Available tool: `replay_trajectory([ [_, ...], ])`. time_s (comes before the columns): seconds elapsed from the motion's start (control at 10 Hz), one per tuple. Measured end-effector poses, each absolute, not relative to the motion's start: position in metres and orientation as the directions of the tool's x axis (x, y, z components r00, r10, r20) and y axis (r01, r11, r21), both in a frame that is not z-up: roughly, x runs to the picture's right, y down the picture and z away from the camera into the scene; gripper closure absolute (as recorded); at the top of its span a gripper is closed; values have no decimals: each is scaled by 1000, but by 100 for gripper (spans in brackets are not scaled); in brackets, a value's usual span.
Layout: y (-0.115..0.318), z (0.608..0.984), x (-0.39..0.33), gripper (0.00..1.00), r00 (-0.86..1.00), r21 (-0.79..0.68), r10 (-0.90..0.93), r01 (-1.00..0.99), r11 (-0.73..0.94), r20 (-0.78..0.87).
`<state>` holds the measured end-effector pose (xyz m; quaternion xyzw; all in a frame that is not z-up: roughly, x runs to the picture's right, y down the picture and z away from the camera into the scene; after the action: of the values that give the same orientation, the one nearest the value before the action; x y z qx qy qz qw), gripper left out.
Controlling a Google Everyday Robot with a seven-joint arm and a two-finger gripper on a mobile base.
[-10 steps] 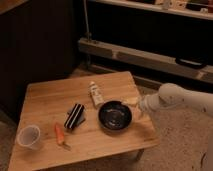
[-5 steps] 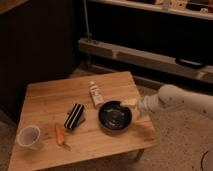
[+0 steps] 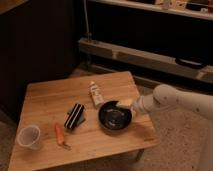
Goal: Pick up the ceramic bowl
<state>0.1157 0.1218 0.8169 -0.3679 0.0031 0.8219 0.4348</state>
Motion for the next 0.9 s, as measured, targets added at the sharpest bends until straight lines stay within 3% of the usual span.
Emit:
replay_trajectory([
  [0.9, 125, 833, 100, 24, -340, -311, 704, -718, -622, -624],
])
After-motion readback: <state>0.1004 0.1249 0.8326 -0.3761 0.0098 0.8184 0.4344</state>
